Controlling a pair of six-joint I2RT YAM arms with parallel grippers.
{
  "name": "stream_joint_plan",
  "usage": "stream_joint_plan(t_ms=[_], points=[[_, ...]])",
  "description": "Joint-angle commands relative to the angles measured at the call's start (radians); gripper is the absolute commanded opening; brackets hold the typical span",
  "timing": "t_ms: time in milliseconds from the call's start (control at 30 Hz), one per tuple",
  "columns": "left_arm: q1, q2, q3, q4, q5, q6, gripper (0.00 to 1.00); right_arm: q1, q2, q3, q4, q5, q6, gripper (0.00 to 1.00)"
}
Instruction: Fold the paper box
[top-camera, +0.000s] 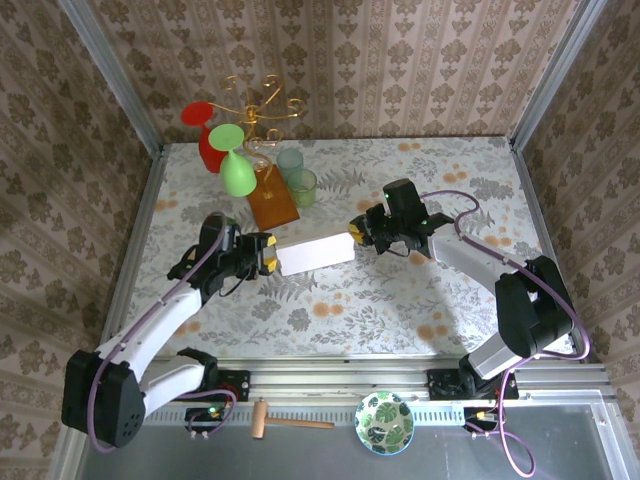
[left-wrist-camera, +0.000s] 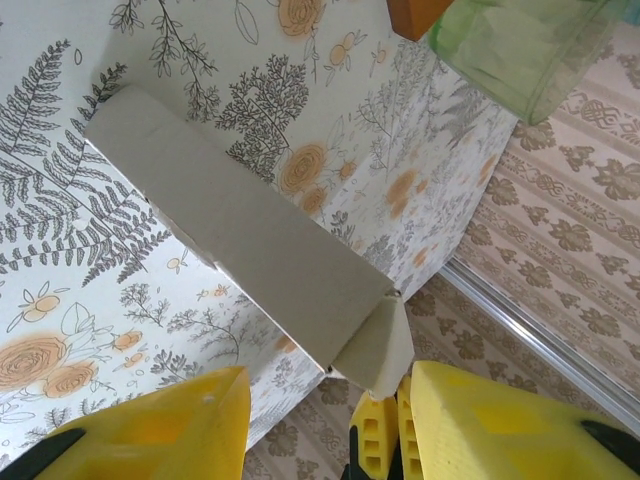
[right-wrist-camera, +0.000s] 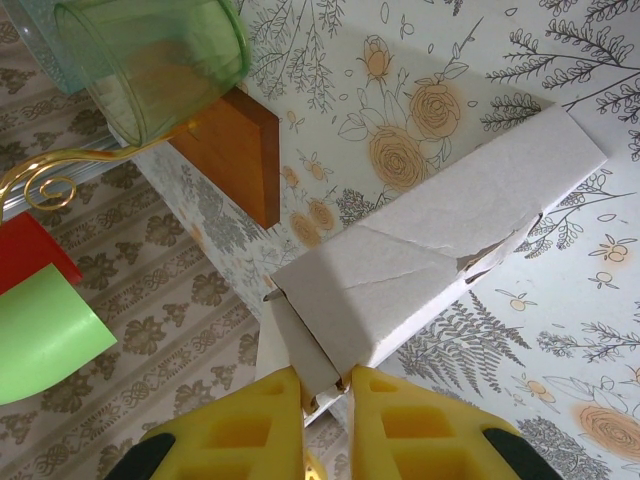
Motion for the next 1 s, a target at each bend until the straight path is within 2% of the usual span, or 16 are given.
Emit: stream_joint_plan(t_ms=[0,200,367,567,700,800,967], points=[[-0.013,0.025,0.04,0.029,0.015,0.026,0.46,-0.005,0.02,-0.01,-0.094,0.036,-0.006,0.15],[-0.037,0.01,-0.026,0.056,0.009,-0.029,0.35,-0.005,0.016,-0.014,-0.091,0.036,-0.005,0.15],[-0.037,0.026,-0.059,0.07,0.006,-0.023,0.28,-0.005,0.013,-0.024,-0.088,0.033,-0.005,0.13],[-0.037,0.019,-0.106,0.067,-0.004,-0.018,0.11,-0.005,0.007,-0.037,-0.09,0.032,-0.008,0.12],[-0.037,0.006,-0.104,0.034,-0.01,-0.006,0.09,-0.008,0.0,-0.042,-0.108,0.029,-0.019,0.11],[-0.037,-0.002,-0.106,0.026,-0.01,-0.004,0.09,-0.008,-0.006,-0.043,-0.131,0.029,-0.038,0.07],[-0.036,-0.008,-0.098,0.014,-0.007,0.019,0.1,-0.019,-0.021,-0.033,-0.21,0.023,-0.118,0.06]])
